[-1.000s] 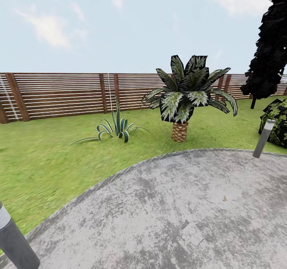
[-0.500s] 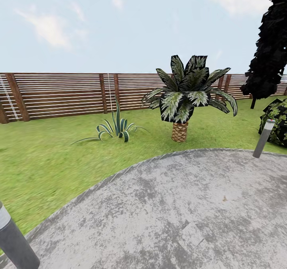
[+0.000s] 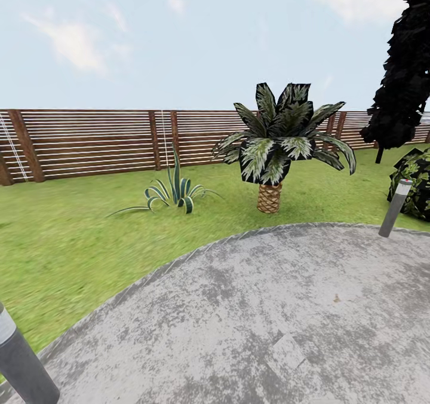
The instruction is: In the garden, pick up the pesticide atomizer on the floor and spray pesticide onto both trees until each tree trunk is fully covered.
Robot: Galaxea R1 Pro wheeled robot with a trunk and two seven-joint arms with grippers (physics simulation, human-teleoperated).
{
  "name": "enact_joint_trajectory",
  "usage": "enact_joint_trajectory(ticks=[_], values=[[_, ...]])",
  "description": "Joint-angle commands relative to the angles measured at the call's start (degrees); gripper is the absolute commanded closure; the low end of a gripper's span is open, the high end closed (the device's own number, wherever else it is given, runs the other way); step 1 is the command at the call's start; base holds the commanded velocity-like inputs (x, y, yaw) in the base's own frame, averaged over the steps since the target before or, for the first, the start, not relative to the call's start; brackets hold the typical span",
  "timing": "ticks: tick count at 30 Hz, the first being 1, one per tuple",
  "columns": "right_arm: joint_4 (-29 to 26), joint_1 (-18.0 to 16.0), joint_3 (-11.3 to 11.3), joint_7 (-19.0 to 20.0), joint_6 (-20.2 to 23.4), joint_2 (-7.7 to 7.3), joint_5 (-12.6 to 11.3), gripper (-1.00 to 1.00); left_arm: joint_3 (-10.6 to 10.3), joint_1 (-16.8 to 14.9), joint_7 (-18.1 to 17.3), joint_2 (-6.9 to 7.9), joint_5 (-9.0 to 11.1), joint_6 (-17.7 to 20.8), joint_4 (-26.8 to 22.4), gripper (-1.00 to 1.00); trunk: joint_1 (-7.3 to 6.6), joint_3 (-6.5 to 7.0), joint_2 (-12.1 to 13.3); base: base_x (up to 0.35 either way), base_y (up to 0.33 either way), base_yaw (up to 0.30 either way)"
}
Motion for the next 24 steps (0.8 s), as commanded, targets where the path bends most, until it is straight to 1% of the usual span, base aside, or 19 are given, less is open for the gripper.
enact_joint_trajectory(ticks=[1, 7, 9, 17, 21, 24], values=[[0.0, 0.0, 0.0, 0.0, -0.2, 0.02, 0.0, -1.00, 0.1, 0.1, -0.1, -0.01, 0.0, -0.2, 0.1, -1.00, 0.00, -0.06, 0.0, 0.000, 0.000, 0.000], [0.1, 0.0, 0.1, 0.0, -0.2, 0.01, 0.1, -1.00, 0.3, 0.5, 0.1, 0.12, 0.1, -0.2, 0.2, -1.00, 0.00, -0.06, 0.0, 0.000, 0.000, -0.006], [0.1, 0.0, 0.1, 0.0, -0.2, -0.01, 0.1, -1.00, 0.3, 0.6, 0.1, 0.14, 0.2, -0.2, 0.2, -1.00, 0.00, -0.06, 0.0, 0.000, 0.000, -0.133], [0.1, 0.0, -0.1, -0.1, -0.2, -0.02, 0.0, -1.00, 0.3, 0.5, 0.0, 0.15, -0.1, -0.3, 0.2, -1.00, 0.00, -0.06, 0.0, -0.020, 0.000, -0.254], [0.1, 0.0, -0.1, -0.1, -0.2, -0.02, 0.0, -1.00, 0.3, 0.5, 0.0, 0.14, -0.2, -0.3, 0.1, -1.00, 0.00, -0.06, 0.0, -0.193, 0.061, -0.266], [0.1, 0.0, -0.2, -0.2, -0.2, -0.02, 0.0, -1.00, 0.3, 0.5, 0.0, 0.15, -0.2, -0.3, 0.1, -1.00, 0.00, -0.06, 0.0, -0.271, 0.170, -0.266]])
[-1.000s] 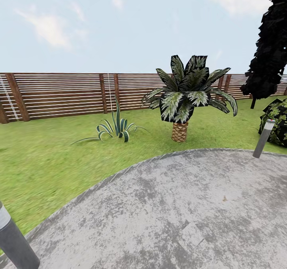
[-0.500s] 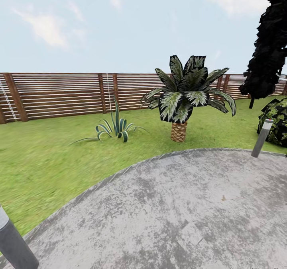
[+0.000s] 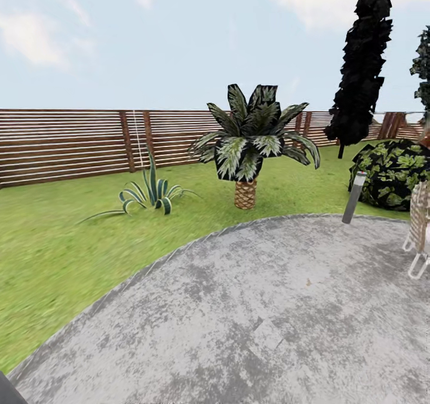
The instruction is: In the garden, pick up the pesticide atomizer on the floor and spray pesticide onto both trees until each tree trunk is fully covered.
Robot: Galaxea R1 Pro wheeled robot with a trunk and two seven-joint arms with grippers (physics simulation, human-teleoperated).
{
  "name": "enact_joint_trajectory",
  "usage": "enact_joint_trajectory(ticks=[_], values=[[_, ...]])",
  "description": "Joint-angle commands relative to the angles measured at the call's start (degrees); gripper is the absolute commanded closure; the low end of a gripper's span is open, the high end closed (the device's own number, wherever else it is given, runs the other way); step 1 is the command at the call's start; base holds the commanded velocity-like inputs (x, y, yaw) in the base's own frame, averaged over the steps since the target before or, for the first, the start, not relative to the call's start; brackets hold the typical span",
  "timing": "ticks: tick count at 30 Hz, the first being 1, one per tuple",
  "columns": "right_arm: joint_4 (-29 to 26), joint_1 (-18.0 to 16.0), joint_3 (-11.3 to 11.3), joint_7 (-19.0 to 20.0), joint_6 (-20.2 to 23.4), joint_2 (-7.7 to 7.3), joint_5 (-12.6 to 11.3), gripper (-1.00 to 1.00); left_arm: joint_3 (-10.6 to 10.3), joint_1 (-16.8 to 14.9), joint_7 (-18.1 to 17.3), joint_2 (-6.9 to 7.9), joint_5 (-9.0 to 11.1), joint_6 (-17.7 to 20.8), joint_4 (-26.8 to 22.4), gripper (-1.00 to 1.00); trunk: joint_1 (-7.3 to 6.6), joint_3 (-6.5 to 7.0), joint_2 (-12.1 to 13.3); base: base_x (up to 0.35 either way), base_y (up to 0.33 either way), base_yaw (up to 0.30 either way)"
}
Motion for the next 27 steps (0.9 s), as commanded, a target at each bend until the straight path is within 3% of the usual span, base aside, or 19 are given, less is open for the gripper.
enact_joint_trajectory(ticks=[1, 7, 16, 27], values=[[0.1, 0.0, 0.0, 0.0, -0.2, 0.01, 0.0, -1.00, 0.1, 0.0, 0.0, 0.00, 0.0, -0.2, 0.0, -1.00, -0.03, -0.06, 0.0, -0.274, 0.210, -0.267], [0.1, 0.0, 0.0, -0.1, -0.3, 0.01, 0.0, -1.00, 0.1, 0.0, 0.0, 0.00, 0.0, -0.1, 0.0, -1.00, -0.03, -0.06, 0.0, -0.195, 0.251, -0.267], [0.1, 0.0, 0.0, -0.2, -0.3, 0.01, 0.0, -1.00, 0.0, 0.0, 0.0, 0.00, -0.1, -0.1, -0.1, -1.00, -0.03, -0.06, 0.0, -0.019, 0.293, -0.267], [0.1, 0.0, 0.0, -0.2, -0.3, 0.01, 0.0, -1.00, -0.4, 0.0, 0.0, 0.00, -0.2, -0.2, -0.3, -1.00, -0.03, -0.06, 0.0, 0.000, 0.040, -0.267]])
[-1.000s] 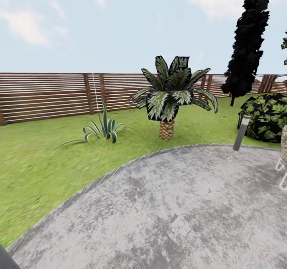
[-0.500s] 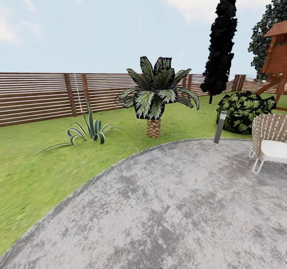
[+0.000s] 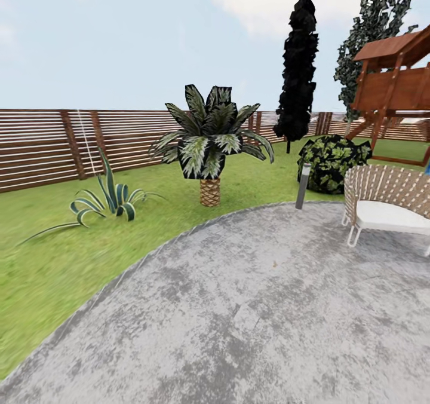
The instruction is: In the garden, pick up the pesticide atomizer on the floor and spray pesticide onto both trees until each tree trunk is fully covered.
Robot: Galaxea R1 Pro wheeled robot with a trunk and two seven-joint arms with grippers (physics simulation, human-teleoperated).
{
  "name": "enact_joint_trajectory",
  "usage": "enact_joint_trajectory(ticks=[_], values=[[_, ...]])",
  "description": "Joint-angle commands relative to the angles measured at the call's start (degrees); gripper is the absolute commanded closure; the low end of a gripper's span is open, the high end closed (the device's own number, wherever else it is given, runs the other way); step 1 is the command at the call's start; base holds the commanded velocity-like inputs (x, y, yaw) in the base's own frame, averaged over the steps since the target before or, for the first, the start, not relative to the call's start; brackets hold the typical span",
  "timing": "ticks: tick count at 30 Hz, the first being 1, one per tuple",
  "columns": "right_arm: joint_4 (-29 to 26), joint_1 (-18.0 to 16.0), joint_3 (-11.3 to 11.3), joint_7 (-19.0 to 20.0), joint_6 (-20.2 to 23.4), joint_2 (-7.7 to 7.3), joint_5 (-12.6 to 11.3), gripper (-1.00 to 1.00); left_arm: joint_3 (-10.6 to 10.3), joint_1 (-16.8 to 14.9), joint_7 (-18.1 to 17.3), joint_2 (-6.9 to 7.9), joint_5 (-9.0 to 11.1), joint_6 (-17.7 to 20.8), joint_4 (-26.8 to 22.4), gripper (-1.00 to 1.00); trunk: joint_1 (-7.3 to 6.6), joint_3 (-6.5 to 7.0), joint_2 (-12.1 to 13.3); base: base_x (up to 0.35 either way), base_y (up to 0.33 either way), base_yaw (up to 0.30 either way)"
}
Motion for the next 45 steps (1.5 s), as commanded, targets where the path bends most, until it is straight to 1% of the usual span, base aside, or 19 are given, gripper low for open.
enact_joint_trajectory(ticks=[1, 13, 27, 45], values=[[0.1, 0.0, 0.0, 0.0, -0.2, 0.01, 0.0, -1.00, 0.0, 0.0, 0.0, 0.00, 0.0, -0.2, 0.0, -1.00, 0.00, -0.06, 0.0, 0.000, 0.001, -0.267], [0.1, 0.0, 0.1, 0.0, -0.2, 0.01, 0.0, -1.00, -0.1, 0.0, -0.1, -0.03, 0.0, -0.1, -0.1, -1.00, 0.00, -0.06, 0.0, 0.000, 0.000, -0.267], [0.1, 0.0, 0.1, 0.0, -0.1, 0.01, 0.1, -1.00, 0.0, -0.1, 0.0, 0.00, 0.0, -0.1, 0.0, -1.00, 3.07, -2.65, -5.6, 0.000, 0.000, -0.267], [0.1, 0.0, 0.0, 0.0, -0.1, 0.01, 0.0, -1.00, 0.0, 0.0, 0.0, 0.00, 0.0, -0.1, 0.1, -1.00, 7.02, -6.44, -12.9, 0.000, 0.000, -0.266]])
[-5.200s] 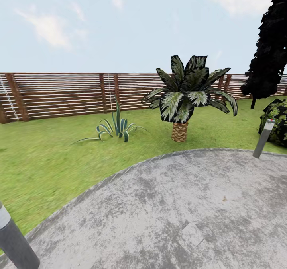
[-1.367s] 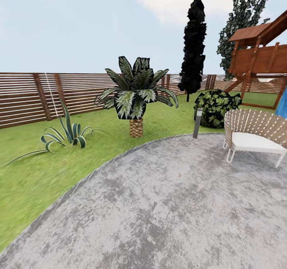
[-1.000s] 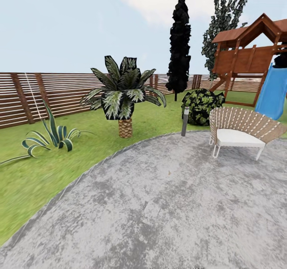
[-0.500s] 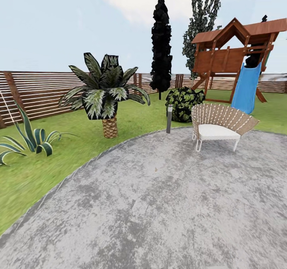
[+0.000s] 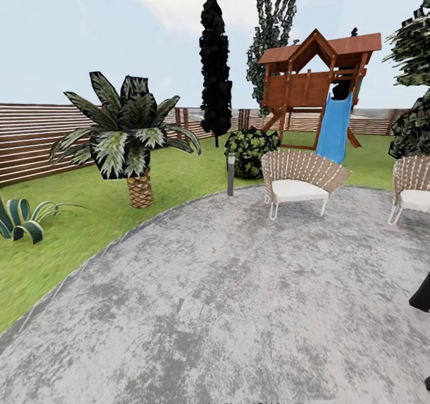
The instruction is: In the garden, pick up the pesticide atomizer on the floor and spray pesticide onto both trees until each tree trunk is fully covered.
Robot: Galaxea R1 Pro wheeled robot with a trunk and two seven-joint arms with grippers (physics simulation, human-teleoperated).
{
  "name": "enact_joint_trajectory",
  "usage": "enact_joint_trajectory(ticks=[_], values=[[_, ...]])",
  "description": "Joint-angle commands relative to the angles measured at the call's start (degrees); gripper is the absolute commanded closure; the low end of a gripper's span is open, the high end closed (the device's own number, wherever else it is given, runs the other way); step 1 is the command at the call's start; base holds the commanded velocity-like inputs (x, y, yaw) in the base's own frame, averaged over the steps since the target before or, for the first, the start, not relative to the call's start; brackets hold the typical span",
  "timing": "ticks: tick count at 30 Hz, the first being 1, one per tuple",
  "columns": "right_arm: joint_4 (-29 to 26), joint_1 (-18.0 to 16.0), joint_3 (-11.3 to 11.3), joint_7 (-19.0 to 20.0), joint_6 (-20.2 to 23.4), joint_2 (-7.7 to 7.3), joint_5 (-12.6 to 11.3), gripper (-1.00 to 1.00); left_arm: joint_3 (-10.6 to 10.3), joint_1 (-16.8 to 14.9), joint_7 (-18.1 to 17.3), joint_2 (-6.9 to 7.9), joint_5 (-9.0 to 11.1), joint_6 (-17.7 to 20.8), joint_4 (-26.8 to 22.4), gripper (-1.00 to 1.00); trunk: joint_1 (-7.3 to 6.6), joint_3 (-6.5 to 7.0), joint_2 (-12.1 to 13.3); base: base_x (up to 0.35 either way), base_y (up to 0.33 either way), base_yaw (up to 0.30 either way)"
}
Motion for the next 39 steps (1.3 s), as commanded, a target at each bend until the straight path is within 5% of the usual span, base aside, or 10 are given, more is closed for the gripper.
enact_joint_trajectory(ticks=[1, 39], values=[[0.1, -0.1, 0.0, 0.0, -0.2, 0.01, 0.0, -1.00, 0.0, 0.0, 0.0, 0.00, 0.0, -0.2, 0.0, -1.00, 0.22, -0.28, -0.4, 0.000, 0.000, -0.266], [0.1, -0.1, 0.0, 0.0, -0.2, 0.01, 0.0, -1.00, 0.0, -0.1, 0.0, 0.00, 0.0, -0.2, 0.2, -1.00, 8.57, -8.34, -15.7, 0.000, 0.000, -0.266]])
